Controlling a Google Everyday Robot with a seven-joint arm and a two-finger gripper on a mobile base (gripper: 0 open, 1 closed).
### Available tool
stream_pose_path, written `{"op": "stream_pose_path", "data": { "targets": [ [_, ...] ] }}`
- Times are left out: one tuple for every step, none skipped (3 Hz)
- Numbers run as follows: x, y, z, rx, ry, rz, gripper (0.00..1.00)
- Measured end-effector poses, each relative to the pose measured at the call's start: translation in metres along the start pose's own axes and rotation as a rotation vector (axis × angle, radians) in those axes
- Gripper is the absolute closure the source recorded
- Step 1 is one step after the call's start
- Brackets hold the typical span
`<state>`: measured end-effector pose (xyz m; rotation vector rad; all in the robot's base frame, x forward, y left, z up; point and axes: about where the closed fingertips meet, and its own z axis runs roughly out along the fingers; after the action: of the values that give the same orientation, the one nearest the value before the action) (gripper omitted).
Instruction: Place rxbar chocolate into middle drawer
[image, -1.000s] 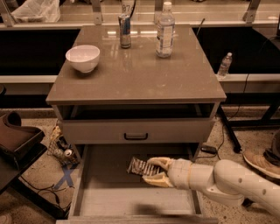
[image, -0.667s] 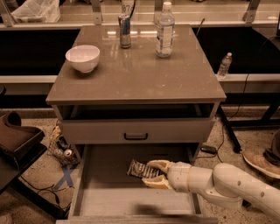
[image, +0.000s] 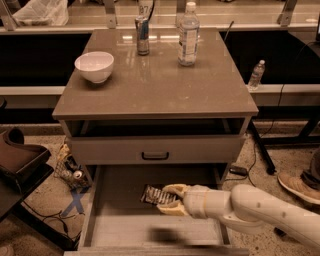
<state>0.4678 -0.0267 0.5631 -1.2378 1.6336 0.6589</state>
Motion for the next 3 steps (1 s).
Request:
{"op": "stream_pose_path", "data": {
  "targets": [
    [0.041, -0.009, 0.048, -0.006, 0.093, 0.022, 1.0],
    [0.076, -0.016, 0.089, -0.041, 0.111, 0.025, 1.0],
    [0.105, -0.015, 0.124, -0.107, 0.057, 0.06, 1.0]
  ]
}}
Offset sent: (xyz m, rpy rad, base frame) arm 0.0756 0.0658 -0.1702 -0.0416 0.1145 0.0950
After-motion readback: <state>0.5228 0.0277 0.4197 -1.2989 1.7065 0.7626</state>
